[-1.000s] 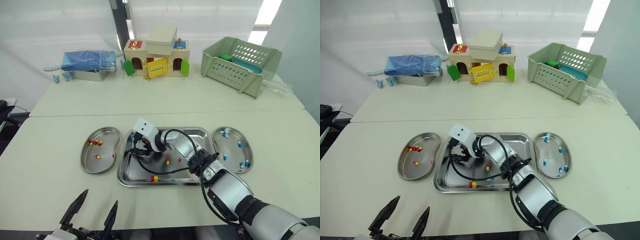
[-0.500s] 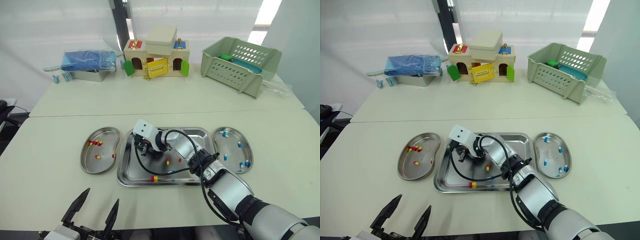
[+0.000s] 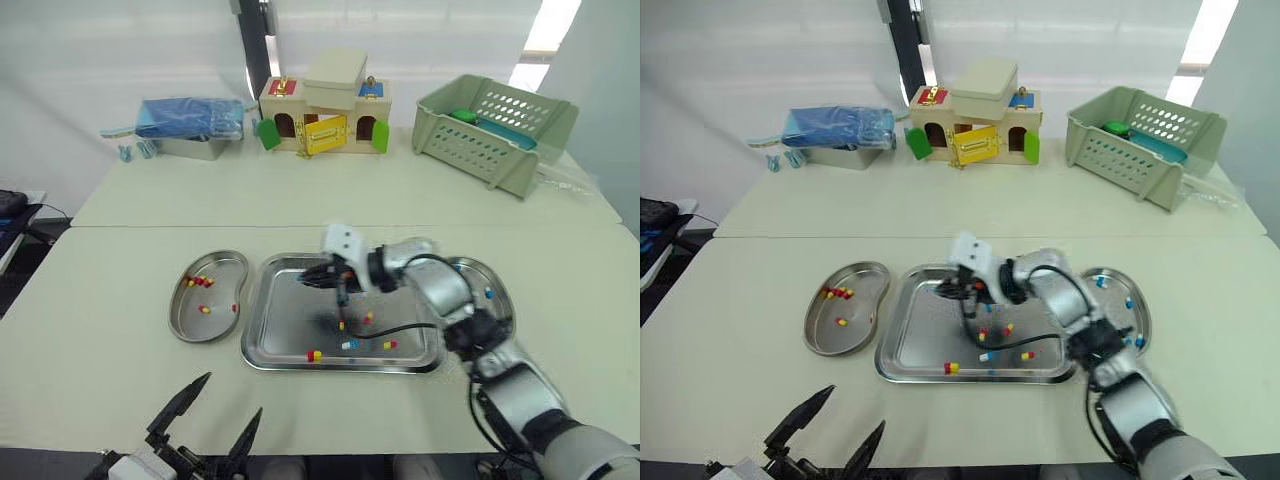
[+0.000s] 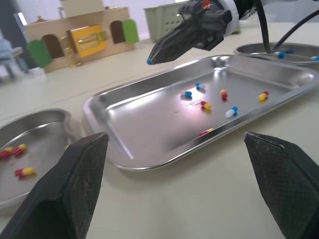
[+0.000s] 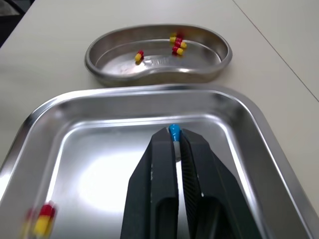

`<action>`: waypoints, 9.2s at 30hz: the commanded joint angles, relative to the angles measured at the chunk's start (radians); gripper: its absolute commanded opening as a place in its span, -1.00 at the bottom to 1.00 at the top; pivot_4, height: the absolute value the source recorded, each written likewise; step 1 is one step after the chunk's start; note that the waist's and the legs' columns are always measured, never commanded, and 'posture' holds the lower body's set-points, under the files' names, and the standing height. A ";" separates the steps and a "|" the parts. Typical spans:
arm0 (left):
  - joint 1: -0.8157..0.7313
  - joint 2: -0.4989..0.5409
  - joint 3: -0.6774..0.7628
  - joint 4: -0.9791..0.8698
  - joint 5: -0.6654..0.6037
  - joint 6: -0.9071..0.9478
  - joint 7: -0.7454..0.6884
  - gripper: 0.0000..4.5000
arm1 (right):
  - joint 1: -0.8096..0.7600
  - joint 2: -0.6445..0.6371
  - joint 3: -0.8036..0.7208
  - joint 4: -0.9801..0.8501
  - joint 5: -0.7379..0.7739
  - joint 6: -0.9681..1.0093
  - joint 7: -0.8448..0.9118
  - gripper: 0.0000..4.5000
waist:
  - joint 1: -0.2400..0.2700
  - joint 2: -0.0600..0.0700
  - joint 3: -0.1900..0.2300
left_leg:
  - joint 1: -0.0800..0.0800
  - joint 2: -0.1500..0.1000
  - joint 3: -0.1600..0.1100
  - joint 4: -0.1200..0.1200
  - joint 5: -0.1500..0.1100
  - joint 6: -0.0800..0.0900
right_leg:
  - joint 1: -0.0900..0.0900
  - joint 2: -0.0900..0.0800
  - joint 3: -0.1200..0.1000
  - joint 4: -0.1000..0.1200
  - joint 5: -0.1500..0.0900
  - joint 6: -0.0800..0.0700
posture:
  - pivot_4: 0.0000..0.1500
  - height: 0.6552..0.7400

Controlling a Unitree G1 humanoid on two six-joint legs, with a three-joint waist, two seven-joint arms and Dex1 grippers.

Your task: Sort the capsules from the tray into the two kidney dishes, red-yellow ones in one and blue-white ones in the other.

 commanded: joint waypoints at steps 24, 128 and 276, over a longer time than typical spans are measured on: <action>-0.184 0.160 -0.147 0.119 -0.161 -0.087 -0.350 1.00 | 0.453 -0.621 -0.436 -0.069 0.167 -0.067 0.087 -0.52 | 0.004 0.000 0.000 | 0.004 0.001 0.004 0.001 0.000 0.000 | 0.006 0.000 0.001 -0.001 0.000 0.000 | 1.00 1.00; -1.231 0.337 -0.364 0.378 0.230 0.746 -0.589 0.92 | 1.213 -0.247 -0.449 -0.559 0.433 -0.602 -0.012 1.00 | 0.014 -0.002 0.001 | 0.011 0.000 0.000 0.002 0.000 0.000 | 0.015 0.000 -0.002 0.000 0.000 0.000 | 1.00 1.00; -0.783 0.554 0.529 0.486 0.030 0.910 -0.203 0.99 | 1.008 -0.526 -0.837 -0.148 0.582 -0.306 -0.062 1.00 | 0.020 -0.005 0.002 | 0.012 0.000 0.000 0.001 0.000 0.000 | 0.015 0.000 -0.001 -0.001 0.000 0.000 | 1.00 1.00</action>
